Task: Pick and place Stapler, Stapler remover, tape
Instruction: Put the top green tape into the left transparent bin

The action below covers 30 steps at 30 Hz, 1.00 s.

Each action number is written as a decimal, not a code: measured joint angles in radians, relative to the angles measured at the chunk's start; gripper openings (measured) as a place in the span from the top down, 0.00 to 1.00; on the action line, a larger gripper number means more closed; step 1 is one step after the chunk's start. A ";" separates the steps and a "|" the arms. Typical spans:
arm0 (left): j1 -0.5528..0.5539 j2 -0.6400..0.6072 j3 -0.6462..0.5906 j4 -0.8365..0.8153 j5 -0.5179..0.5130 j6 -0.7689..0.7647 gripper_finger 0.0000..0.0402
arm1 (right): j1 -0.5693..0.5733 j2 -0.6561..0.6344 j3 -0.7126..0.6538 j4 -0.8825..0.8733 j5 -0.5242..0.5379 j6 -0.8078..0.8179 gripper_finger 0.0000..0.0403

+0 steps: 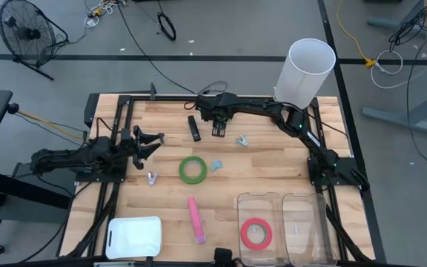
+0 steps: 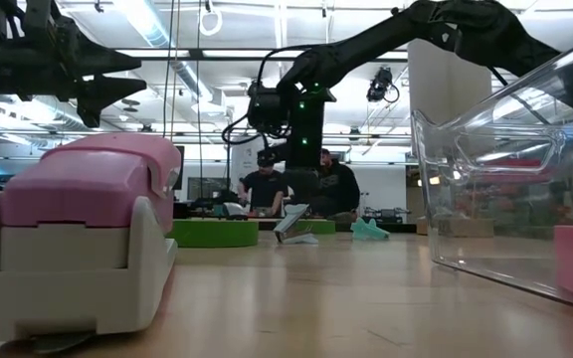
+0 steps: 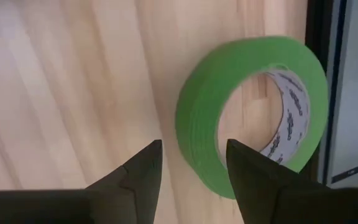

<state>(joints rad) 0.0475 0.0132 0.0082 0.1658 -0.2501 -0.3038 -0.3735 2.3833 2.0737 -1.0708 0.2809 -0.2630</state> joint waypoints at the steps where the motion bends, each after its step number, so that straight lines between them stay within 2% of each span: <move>1: 0.000 0.000 0.000 0.000 0.000 0.000 0.51 | 0.000 0.000 0.000 -0.001 -0.001 0.003 0.56; 9: 0.000 0.000 0.000 0.001 0.000 0.001 0.51 | 0.004 0.000 0.000 -0.014 0.015 -0.053 0.56; 12: 0.000 0.000 0.000 0.001 -0.007 0.001 0.51 | 0.005 0.000 0.001 0.011 0.014 -0.027 0.56; 20: 0.000 0.000 0.000 0.001 -0.018 0.001 0.51 | 0.019 0.000 0.001 -0.008 0.028 -0.141 0.56; 24: 0.000 0.000 0.000 0.001 -0.019 0.001 0.51 | 0.034 0.000 0.001 -0.023 0.032 -0.260 0.56; 30: 0.000 0.000 0.000 0.001 -0.018 0.000 0.51 | 0.021 0.000 0.001 -0.022 -0.050 -0.264 0.56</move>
<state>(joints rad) 0.0472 0.0131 0.0082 0.1669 -0.2682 -0.3035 -0.3529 2.3833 2.0747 -1.0924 0.2308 -0.5266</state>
